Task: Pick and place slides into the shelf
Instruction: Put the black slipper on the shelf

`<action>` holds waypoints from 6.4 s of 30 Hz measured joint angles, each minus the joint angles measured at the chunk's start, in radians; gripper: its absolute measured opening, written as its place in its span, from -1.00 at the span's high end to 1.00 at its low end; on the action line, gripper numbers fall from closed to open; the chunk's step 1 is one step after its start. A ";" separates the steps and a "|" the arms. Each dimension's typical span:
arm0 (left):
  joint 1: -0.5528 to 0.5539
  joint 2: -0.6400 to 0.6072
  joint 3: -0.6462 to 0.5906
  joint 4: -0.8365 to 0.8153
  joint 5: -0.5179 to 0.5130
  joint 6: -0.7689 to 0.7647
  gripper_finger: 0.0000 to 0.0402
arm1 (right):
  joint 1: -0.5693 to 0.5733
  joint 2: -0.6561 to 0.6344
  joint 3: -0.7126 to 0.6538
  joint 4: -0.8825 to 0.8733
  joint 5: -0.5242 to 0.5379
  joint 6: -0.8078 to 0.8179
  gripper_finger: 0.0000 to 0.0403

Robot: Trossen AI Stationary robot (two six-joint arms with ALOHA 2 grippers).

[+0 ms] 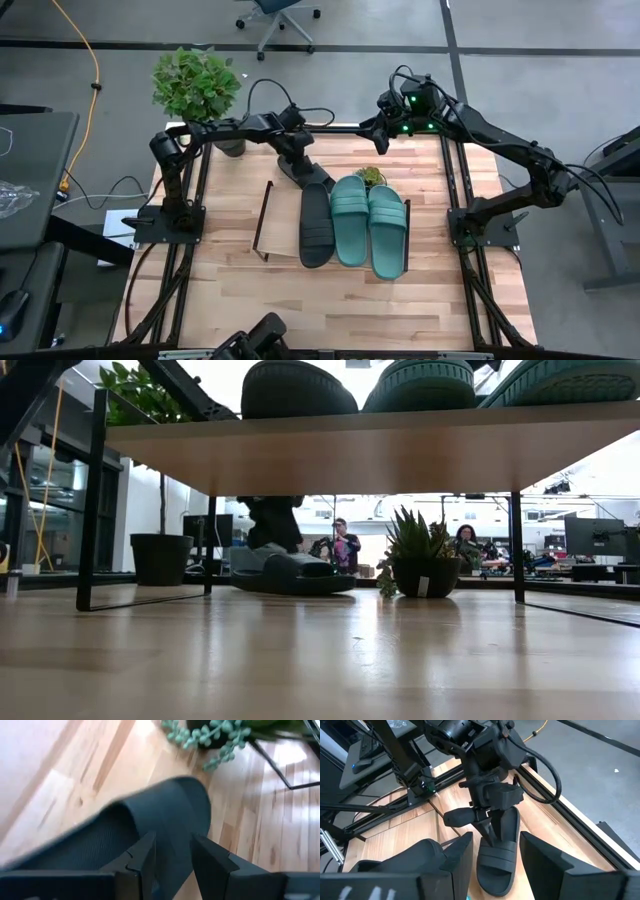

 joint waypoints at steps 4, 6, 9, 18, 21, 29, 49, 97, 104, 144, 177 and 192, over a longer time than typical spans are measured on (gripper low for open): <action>0.000 0.000 0.041 0.001 -0.023 0.002 0.45 | 0.000 0.000 0.000 0.000 0.000 -0.002 0.24; 0.000 0.000 0.062 0.001 -0.025 0.002 0.45 | 0.000 0.000 0.000 0.000 0.000 -0.003 0.24; 0.000 -0.001 0.089 -0.005 -0.033 0.019 0.45 | 0.000 0.000 0.000 0.000 0.000 -0.003 0.24; 0.001 -0.002 0.112 -0.083 -0.068 0.033 0.45 | 0.000 0.000 0.000 -0.016 0.001 -0.017 0.24; 0.000 -0.002 0.112 -0.113 -0.100 0.051 0.45 | 0.000 0.000 0.000 -0.016 0.001 -0.019 0.24; 0.001 -0.002 0.112 -0.157 -0.157 0.054 0.45 | 0.000 0.000 0.000 -0.024 0.001 -0.037 0.24; 0.000 -0.003 0.112 -0.164 -0.069 0.028 -0.20 | 0.000 0.000 0.000 -0.039 -0.003 -0.045 0.24; 0.000 0.006 0.036 -0.069 -0.057 0.021 -0.18 | 0.000 0.000 0.000 -0.042 0.005 -0.063 0.24; 0.000 0.007 0.036 -0.065 -0.048 0.020 -0.18 | 0.000 0.000 0.000 -0.042 0.005 -0.063 0.24; -0.007 0.059 0.036 -0.006 0.005 0.002 0.89 | 0.000 0.000 0.000 -0.047 0.043 -0.089 0.24; -0.009 0.059 0.523 -0.383 -0.214 0.233 0.99 | 0.000 0.000 0.000 -0.079 0.052 -0.123 0.24; -0.055 0.057 0.763 -0.617 -0.285 0.372 1.00 | 0.000 0.000 0.000 -0.124 0.052 -0.149 0.24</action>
